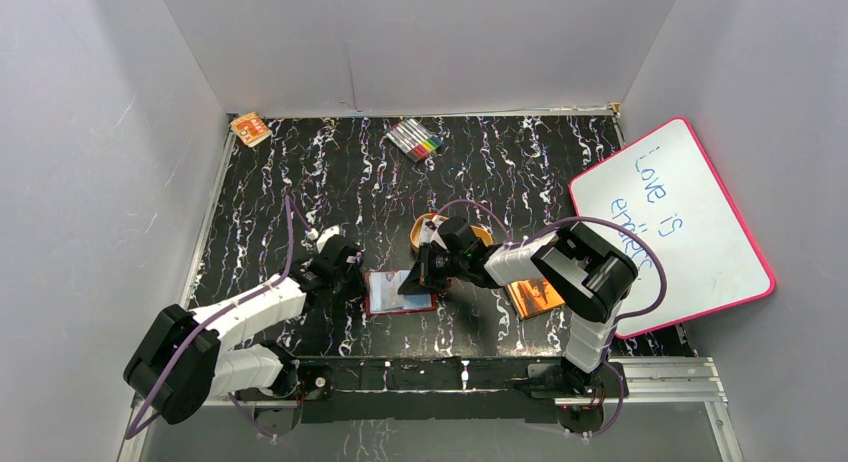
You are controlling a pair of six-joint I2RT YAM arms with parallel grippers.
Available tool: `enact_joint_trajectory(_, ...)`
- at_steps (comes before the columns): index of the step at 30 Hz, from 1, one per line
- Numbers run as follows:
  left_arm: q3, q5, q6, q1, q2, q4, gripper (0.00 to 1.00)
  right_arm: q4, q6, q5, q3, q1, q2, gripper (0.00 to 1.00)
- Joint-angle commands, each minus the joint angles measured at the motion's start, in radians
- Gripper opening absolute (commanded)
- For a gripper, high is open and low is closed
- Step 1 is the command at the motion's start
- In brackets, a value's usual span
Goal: Put the credit cards into the card holder
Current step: Insert the credit card into the card holder.
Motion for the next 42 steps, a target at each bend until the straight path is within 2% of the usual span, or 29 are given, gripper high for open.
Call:
enact_joint_trajectory(1,-0.049,0.053,-0.009,-0.002,0.021,-0.069,0.29,-0.017,-0.008,0.02,0.03,0.016,0.023,0.0)
enact_joint_trajectory(18,-0.054,0.058,-0.01,-0.002,-0.007,-0.077,0.28,-0.065,-0.007,0.055,0.078,0.053,0.035,0.0)
enact_joint_trajectory(23,-0.048,0.033,-0.009,-0.002,-0.033,-0.108,0.31,-0.074,-0.012,0.063,0.071,0.056,0.016,0.0)
enact_joint_trajectory(33,-0.019,0.013,-0.002,-0.002,-0.074,-0.166,0.36,-0.112,-0.031,0.065,0.085,0.056,0.0,0.28)
enact_joint_trajectory(42,-0.023,-0.009,-0.016,-0.001,-0.108,-0.191,0.36,-0.159,-0.053,0.075,0.105,0.056,-0.012,0.39)
